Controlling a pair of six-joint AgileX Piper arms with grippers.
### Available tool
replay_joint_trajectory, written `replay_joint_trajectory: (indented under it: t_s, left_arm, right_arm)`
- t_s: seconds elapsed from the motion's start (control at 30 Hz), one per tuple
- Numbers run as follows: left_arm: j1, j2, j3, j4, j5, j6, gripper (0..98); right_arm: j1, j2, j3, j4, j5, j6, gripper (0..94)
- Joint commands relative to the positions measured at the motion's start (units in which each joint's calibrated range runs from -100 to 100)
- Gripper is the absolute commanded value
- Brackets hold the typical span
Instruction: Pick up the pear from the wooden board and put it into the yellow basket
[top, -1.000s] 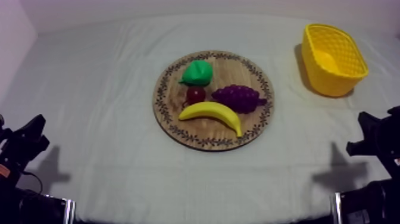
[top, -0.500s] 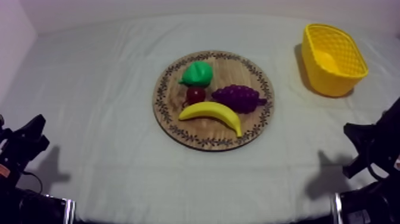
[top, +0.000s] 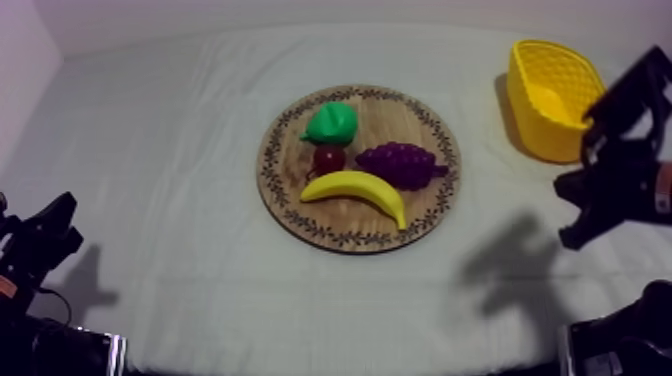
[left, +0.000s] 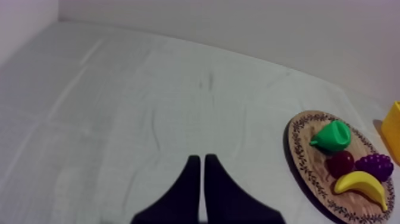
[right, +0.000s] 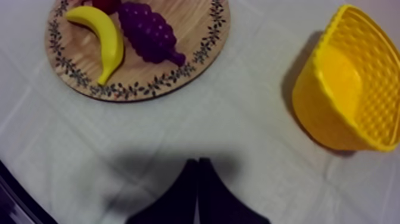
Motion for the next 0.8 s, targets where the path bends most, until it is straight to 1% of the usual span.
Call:
replay_joint_trajectory:
  t_s: [0.0,0.17,0.27,0.5,0.67,0.77]
  left_arm:
    - [-0.02,0.0,-0.02,-0.02,0.0,0.0,0.1]
    - [-0.02,0.0,-0.02,-0.02,0.0,0.0,0.1]
    - [-0.02,0.0,-0.02,-0.02,0.0,0.0,0.1]
    - [-0.02,0.0,-0.02,-0.02,0.0,0.0,0.1]
    - [-0.02,0.0,-0.02,-0.02,0.0,0.0,0.1]
    - [-0.02,0.0,-0.02,-0.02,0.0,0.0,0.1]
  right_arm:
    - [0.12,12.45,-16.46,-2.33,3.2,11.49,0.4]
    - [0.73,25.3,-34.79,-6.9,11.0,19.8,0.4]
    - [0.47,32.26,-44.38,-8.28,15.73,23.12,0.8]
    - [-0.49,46.97,-64.69,-9.26,21.86,25.85,1.3]
    - [-0.48,57.14,-77.08,-11.85,26.38,28.37,1.9]
    - [-0.78,62.95,-83.59,-12.79,29.46,29.31,2.3]
